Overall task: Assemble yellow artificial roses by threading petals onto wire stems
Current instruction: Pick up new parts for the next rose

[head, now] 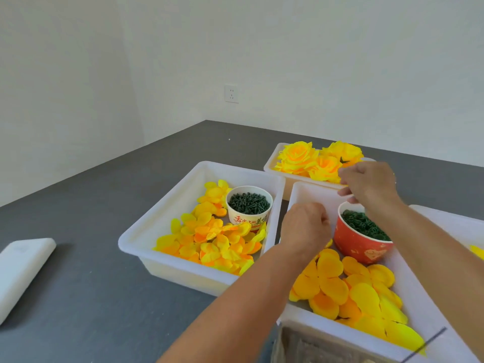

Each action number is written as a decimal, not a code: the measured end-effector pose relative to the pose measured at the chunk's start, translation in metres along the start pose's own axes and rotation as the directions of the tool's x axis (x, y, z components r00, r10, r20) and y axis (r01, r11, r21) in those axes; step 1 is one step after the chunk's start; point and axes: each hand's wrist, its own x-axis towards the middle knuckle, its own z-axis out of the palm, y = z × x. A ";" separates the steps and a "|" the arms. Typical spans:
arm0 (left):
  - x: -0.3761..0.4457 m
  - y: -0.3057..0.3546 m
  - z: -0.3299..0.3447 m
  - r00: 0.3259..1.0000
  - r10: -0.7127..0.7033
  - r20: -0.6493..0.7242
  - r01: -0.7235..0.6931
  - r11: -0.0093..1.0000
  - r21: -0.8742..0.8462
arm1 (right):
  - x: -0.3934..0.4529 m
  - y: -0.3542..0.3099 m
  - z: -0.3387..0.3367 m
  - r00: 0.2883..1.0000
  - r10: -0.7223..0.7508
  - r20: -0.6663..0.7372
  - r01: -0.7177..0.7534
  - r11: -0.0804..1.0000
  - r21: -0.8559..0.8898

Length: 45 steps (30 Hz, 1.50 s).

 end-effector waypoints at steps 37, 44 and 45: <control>-0.046 0.000 -0.025 0.989 -0.092 -0.113 0.068 0.978 -0.196 | -0.102 0.067 -0.030 0.944 0.210 0.253 -0.255 0.954 0.161; -0.042 -0.010 -0.034 0.991 -0.083 -0.101 0.053 0.962 -0.270 | -0.095 0.042 -0.021 0.940 0.090 0.328 -0.149 0.976 0.160; -0.039 -0.013 -0.039 0.990 -0.081 -0.112 0.049 0.963 -0.264 | -0.093 0.036 -0.020 0.939 0.068 0.336 -0.130 0.978 0.166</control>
